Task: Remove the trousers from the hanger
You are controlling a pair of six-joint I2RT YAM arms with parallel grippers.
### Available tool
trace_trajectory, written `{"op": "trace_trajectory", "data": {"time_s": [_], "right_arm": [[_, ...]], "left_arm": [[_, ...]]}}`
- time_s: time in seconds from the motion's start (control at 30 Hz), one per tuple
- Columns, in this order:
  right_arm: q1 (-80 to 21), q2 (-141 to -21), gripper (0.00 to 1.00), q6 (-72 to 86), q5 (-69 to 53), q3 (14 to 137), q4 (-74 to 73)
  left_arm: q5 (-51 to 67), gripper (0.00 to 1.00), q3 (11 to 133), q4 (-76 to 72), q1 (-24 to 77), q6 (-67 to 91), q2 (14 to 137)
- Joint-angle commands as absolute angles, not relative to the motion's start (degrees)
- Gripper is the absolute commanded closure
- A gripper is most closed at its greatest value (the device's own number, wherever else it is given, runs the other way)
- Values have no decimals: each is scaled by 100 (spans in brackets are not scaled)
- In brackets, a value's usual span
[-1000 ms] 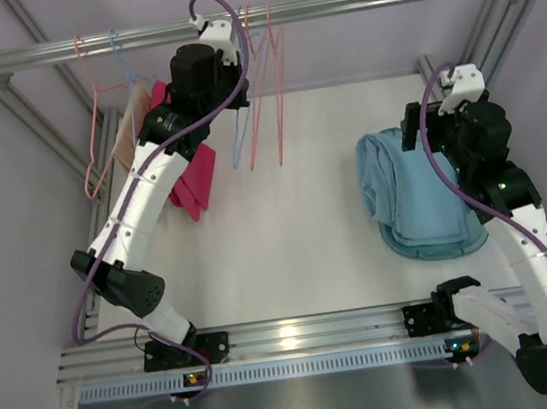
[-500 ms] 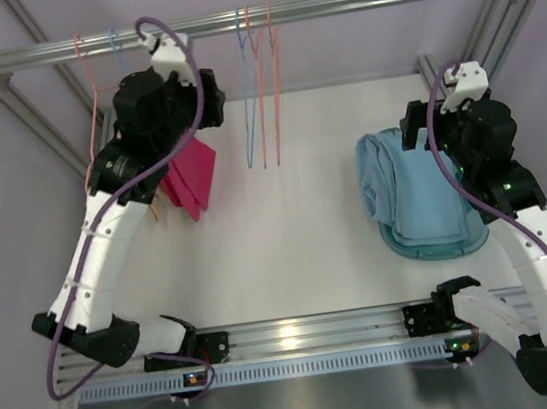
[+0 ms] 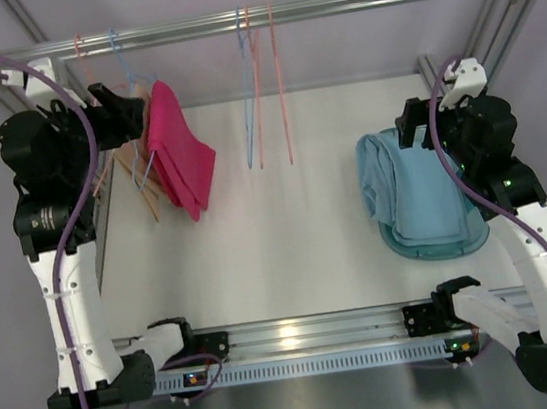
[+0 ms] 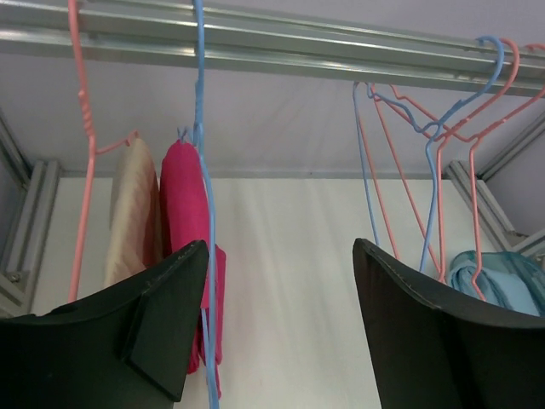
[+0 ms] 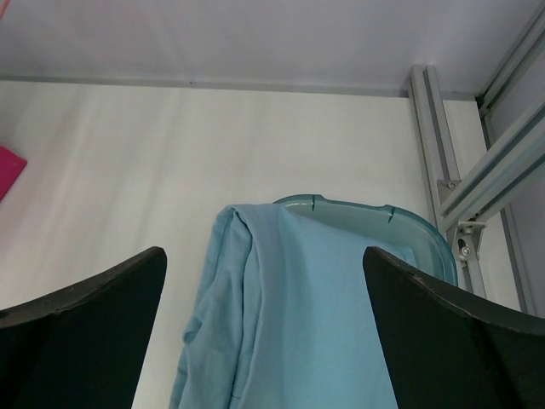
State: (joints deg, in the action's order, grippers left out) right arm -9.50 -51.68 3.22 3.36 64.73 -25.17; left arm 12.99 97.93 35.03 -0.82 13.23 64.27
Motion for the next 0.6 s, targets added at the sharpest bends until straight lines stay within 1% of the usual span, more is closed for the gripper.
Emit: {"op": "trace_trajectory", "data": {"time_s": [0.0, 0.07, 0.13, 0.4, 0.5, 0.53, 0.57], "right_arm": [[-853, -5150, 1, 422, 202, 6767, -2417], [-853, -5133, 0, 404, 202, 6776, -2452], [-861, -5089, 1, 378, 193, 6759, -2470], [-861, -4975, 1, 351, 193, 6618, -2452], [-861, -4957, 1, 369, 185, 6601, -2426], [-853, -4948, 1, 360, 193, 6592, -2426], [-861, -4948, 1, 369, 193, 6592, -2417]], "left_arm": [[2222, 27, 9668, 3735, -623, 1905, 6722], [2739, 28, 9668, 3744, -1009, 2100, 6846], [2900, 29, 9685, 3735, -1229, 2241, 7022], [3409, 33, 9957, 3727, -1266, 2407, 7611], [3647, 37, 10072, 3560, -1257, 2618, 7769], [3848, 40, 10098, 3507, -1266, 2671, 7796], [3937, 41, 10099, 3342, -1257, 2750, 7822]]}}
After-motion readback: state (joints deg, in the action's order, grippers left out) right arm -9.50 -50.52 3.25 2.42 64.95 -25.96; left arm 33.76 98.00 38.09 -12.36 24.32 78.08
